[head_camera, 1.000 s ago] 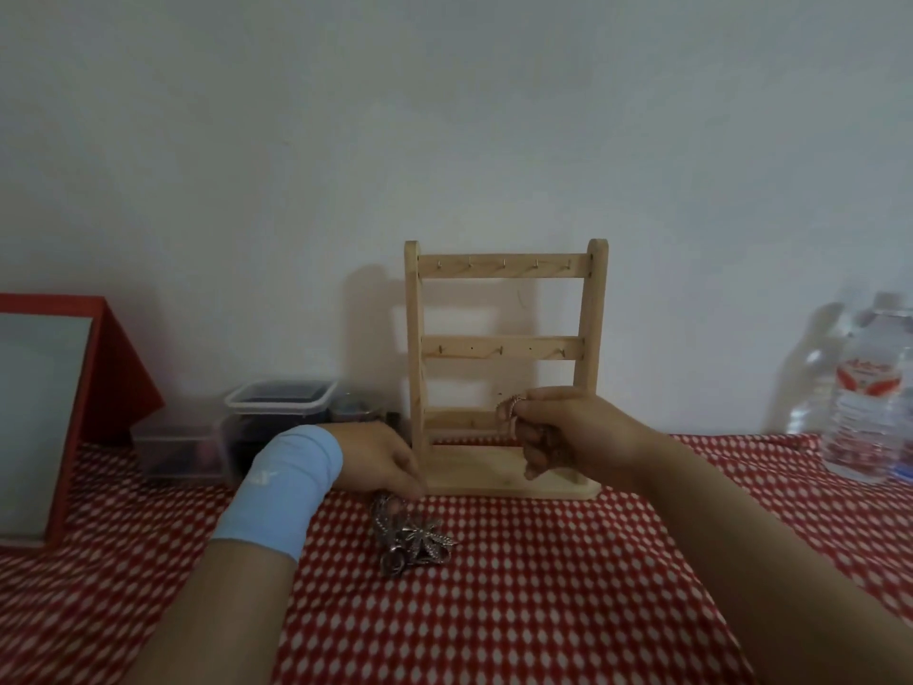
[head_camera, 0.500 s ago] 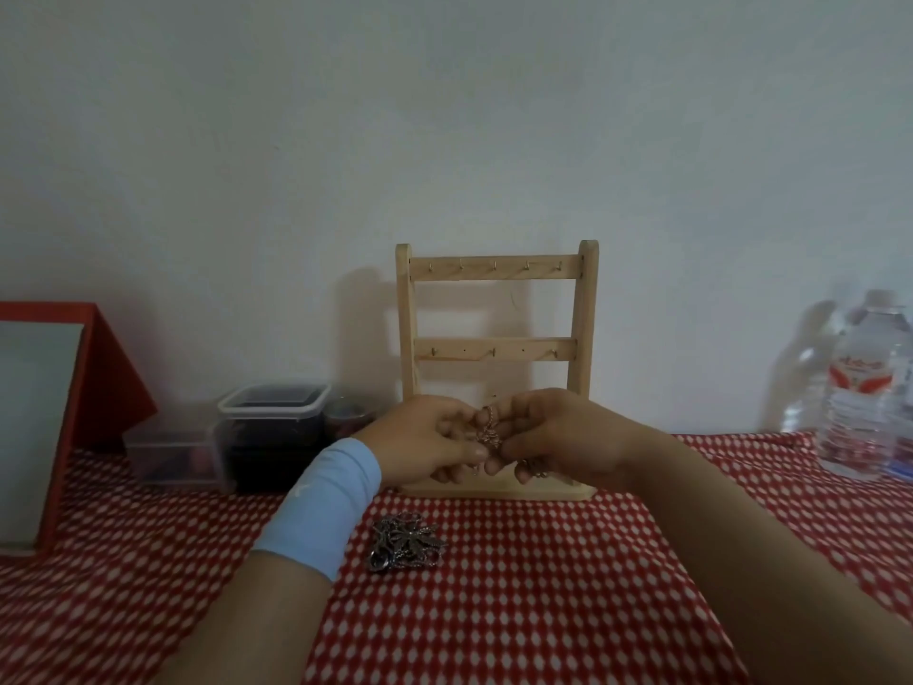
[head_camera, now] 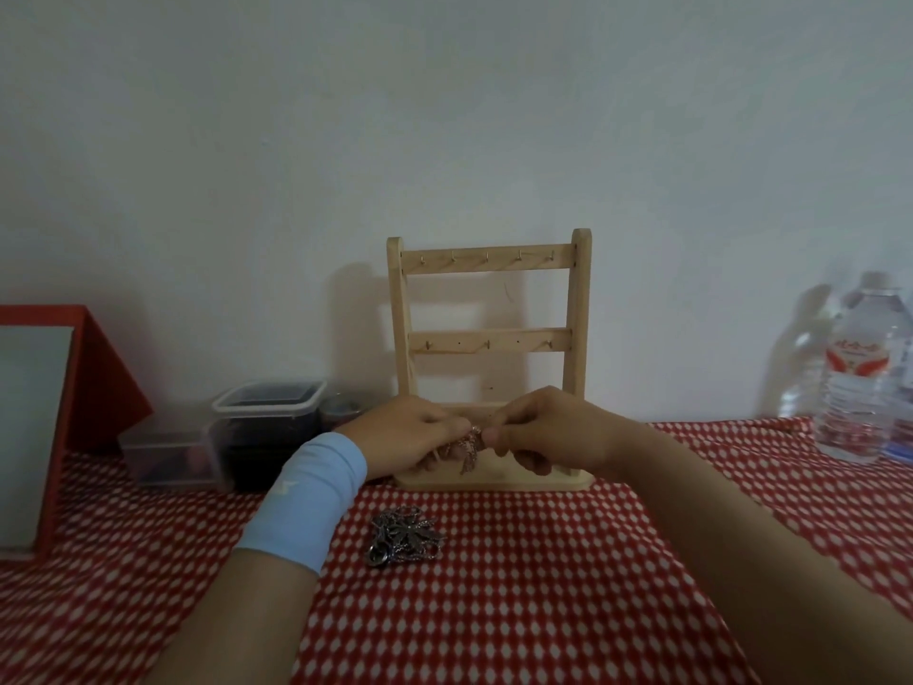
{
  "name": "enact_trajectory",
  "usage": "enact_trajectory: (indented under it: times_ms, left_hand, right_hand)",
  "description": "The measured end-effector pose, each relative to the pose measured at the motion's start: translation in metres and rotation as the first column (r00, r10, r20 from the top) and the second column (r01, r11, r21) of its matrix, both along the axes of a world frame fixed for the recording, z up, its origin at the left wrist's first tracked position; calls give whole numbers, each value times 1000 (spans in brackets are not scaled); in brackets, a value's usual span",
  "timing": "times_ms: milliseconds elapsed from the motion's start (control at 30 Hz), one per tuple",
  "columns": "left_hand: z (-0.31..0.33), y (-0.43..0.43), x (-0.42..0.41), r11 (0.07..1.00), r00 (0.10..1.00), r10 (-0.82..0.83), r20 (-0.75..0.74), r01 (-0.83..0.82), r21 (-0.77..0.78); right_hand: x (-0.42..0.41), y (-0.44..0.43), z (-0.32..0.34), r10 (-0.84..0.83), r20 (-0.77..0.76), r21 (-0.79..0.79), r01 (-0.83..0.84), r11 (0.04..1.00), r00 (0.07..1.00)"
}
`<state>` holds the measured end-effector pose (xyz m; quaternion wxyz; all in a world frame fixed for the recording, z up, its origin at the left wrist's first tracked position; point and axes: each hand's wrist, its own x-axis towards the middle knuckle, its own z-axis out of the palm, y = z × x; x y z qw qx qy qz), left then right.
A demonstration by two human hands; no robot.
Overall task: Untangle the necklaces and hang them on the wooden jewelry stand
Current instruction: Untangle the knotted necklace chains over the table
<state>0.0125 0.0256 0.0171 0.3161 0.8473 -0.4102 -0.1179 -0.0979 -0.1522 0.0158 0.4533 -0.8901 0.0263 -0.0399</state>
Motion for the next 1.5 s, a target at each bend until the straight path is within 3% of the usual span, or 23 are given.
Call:
enact_trajectory:
  times_ms: [67, 200, 300, 433, 567, 700, 800, 867, 1067, 1233, 1500]
  left_hand:
    - [1, -1, 2, 997, 999, 20, 34, -17, -79]
    - [-2, -6, -1, 962, 981, -94, -167, 46, -268]
    - [-6, -7, 1, 970, 992, -22, -120, -8, -245]
    - [-5, -8, 0, 991, 1000, 25, 8, -23, -135]
    - [-6, -16, -4, 996, 995, 28, 98, -20, -83]
    - [-13, -20, -5, 983, 998, 63, 31, -57, -173]
    - [-16, -24, -6, 930, 961, 81, -263, -167, -327]
    - [-18, -23, -7, 893, 911, 12, -411, -196, -406]
    - [-21, -18, -2, 845, 915, -171, -364, -54, -532]
    - [-16, -17, -3, 856, 935, -186, -301, 4, -516]
    - [-15, -17, -3, 887, 963, -85, -254, -43, -459]
  right_hand:
    - [-1, 1, 1, -5, 36, -1, 5, 1000, 999]
    - [1, 4, 1, -15, 94, -1, 15, 1000, 995]
    - [6, 5, -1, -68, 106, -1, 68, 998, 992]
    - [12, 5, -8, -79, 143, -251, 113, 961, 987]
    - [14, 6, -11, -47, 175, -327, 103, 939, 983]
    - [14, 1, -11, -48, 169, -154, 74, 985, 984]
    - [11, -3, -10, -85, 185, 112, 65, 992, 979]
    - [8, -5, -9, -63, 176, 199, 27, 980, 982]
    - [7, -6, -8, -36, 188, 368, -36, 929, 982]
    - [8, -2, -6, -103, 255, 439, -20, 898, 961]
    - [12, 1, -5, -255, 313, 202, 199, 959, 915]
